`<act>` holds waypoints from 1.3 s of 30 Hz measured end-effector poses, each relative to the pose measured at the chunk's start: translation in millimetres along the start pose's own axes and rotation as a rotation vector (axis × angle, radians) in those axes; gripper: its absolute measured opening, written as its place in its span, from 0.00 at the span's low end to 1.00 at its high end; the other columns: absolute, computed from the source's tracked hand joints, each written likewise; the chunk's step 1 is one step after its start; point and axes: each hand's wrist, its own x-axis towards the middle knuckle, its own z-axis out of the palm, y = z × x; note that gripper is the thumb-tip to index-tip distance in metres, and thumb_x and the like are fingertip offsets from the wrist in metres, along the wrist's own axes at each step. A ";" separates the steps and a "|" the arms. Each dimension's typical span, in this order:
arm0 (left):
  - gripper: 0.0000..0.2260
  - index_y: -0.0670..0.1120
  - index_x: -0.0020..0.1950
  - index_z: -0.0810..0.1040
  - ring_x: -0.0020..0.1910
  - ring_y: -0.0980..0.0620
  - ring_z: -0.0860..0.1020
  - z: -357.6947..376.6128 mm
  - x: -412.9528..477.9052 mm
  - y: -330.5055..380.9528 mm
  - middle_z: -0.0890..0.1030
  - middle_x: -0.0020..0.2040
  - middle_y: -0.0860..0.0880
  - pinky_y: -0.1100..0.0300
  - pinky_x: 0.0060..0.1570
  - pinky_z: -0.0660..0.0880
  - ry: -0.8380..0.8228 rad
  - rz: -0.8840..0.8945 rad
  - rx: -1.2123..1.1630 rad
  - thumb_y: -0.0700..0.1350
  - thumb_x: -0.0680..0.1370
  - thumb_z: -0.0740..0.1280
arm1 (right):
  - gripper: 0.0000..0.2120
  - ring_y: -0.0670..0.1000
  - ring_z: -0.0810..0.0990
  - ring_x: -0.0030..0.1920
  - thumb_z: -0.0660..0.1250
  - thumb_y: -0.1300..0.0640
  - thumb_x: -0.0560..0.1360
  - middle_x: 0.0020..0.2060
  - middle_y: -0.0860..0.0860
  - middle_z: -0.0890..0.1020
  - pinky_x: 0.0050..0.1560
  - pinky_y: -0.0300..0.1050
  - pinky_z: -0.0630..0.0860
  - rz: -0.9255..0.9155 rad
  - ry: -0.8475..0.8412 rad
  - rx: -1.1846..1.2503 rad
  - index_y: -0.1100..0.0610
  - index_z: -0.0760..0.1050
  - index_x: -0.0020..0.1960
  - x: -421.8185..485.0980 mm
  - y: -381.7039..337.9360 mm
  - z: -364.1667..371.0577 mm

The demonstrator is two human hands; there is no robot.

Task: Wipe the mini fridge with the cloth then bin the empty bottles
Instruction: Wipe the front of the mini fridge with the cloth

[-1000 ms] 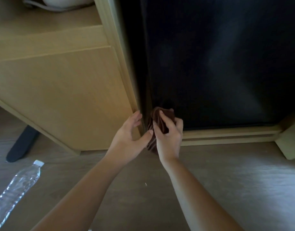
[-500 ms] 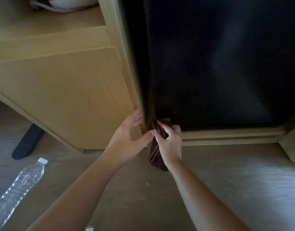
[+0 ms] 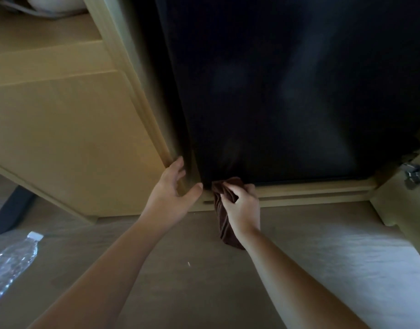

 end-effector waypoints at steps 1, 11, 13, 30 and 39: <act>0.35 0.51 0.75 0.54 0.67 0.61 0.63 4.9 2.6 0.0 0.63 0.72 0.54 0.64 0.62 0.60 -0.001 -0.011 0.000 0.49 0.72 0.68 | 0.12 0.42 0.73 0.41 0.70 0.57 0.72 0.51 0.51 0.73 0.39 0.18 0.65 0.024 0.031 0.013 0.56 0.79 0.55 1.9 5.8 -8.0; 0.48 0.54 0.73 0.34 0.70 0.58 0.57 41.4 21.4 -1.9 0.53 0.75 0.55 0.55 0.68 0.61 -0.053 -0.069 0.104 0.55 0.70 0.70 | 0.12 0.46 0.77 0.48 0.71 0.58 0.70 0.50 0.52 0.78 0.47 0.31 0.68 0.205 0.304 0.091 0.53 0.79 0.53 33.6 67.5 -108.1; 0.49 0.55 0.72 0.32 0.71 0.57 0.58 42.5 21.2 -3.3 0.53 0.75 0.55 0.56 0.67 0.61 -0.049 -0.057 0.145 0.55 0.70 0.70 | 0.12 0.45 0.77 0.48 0.71 0.59 0.70 0.50 0.52 0.79 0.47 0.29 0.68 0.218 0.322 0.123 0.53 0.79 0.53 34.9 71.2 -111.3; 0.51 0.49 0.73 0.32 0.73 0.48 0.55 58.8 14.0 1.2 0.48 0.76 0.49 0.61 0.62 0.58 -0.003 -0.025 0.348 0.56 0.69 0.70 | 0.11 0.43 0.76 0.45 0.72 0.58 0.69 0.46 0.48 0.78 0.46 0.22 0.66 0.192 0.254 0.211 0.53 0.80 0.50 23.9 52.6 -68.9; 0.51 0.51 0.73 0.33 0.71 0.47 0.57 62.8 17.1 -0.5 0.51 0.74 0.50 0.52 0.66 0.63 0.037 -0.049 0.325 0.56 0.68 0.70 | 0.12 0.52 0.79 0.49 0.71 0.60 0.70 0.46 0.53 0.82 0.50 0.38 0.71 0.312 0.599 0.164 0.59 0.79 0.53 62.4 107.2 -172.5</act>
